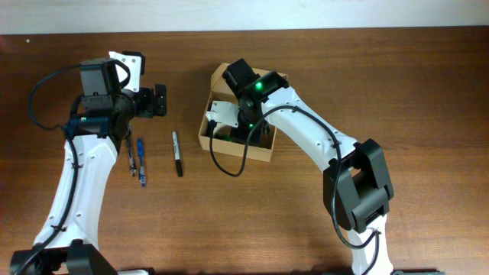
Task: Pack container
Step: 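Carry the yellow highlighter into the box and release it, then withdraw the right arm and move the left gripper over the pens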
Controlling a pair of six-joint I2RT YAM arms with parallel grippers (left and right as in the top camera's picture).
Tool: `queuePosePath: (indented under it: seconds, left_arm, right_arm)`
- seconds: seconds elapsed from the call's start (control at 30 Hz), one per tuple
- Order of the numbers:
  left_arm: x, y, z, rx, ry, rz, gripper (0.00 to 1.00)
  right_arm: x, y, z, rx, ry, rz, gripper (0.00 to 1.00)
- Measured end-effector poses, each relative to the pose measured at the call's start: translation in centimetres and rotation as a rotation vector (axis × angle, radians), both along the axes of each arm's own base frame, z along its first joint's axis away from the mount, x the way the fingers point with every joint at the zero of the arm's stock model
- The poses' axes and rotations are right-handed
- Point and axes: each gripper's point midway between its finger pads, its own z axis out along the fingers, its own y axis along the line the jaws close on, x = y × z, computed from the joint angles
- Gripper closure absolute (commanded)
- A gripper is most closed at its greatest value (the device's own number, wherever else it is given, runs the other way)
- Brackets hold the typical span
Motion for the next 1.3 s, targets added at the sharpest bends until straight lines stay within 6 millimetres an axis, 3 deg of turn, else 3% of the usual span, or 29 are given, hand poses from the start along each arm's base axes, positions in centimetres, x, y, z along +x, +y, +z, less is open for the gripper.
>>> queuePosePath:
  seconds: [0.2,0.33,0.63,0.7,1.03,1.17,1.3]
  left_arm:
    - [0.0,0.0,0.0,0.000,0.000,0.000,0.01]
    - [0.0,0.0,0.0,0.000,0.000,0.000,0.01]
    - [0.0,0.0,0.0,0.000,0.000,0.000,0.01]
    - [0.0,0.0,0.0,0.000,0.000,0.000,0.01]
    - [0.0,0.0,0.0,0.000,0.000,0.000,0.01]
    - [0.0,0.0,0.0,0.000,0.000,0.000,0.01]
    - [0.0,0.0,0.0,0.000,0.000,0.000,0.01]
  right_arm:
    - [0.4,-0.2,0.3,-0.007,-0.013,-0.050,0.52]
    - [0.5,-0.2,1.6,0.011,-0.029,-0.093,0.49]
    - [1.0,0.7,11.2,0.204,-0.162,-0.209,0.45]
    - [0.6,1.1,12.5,0.248,-0.151,-0.244,0.45]
    - [-0.5,2.3,12.7,0.278,-0.097,-0.305,0.43]
    - [0.1,1.6,12.7,0.279,-0.096,-0.333,0.41]
    - [1.8,-0.5,12.8,0.290,-0.089,-0.433,0.35]
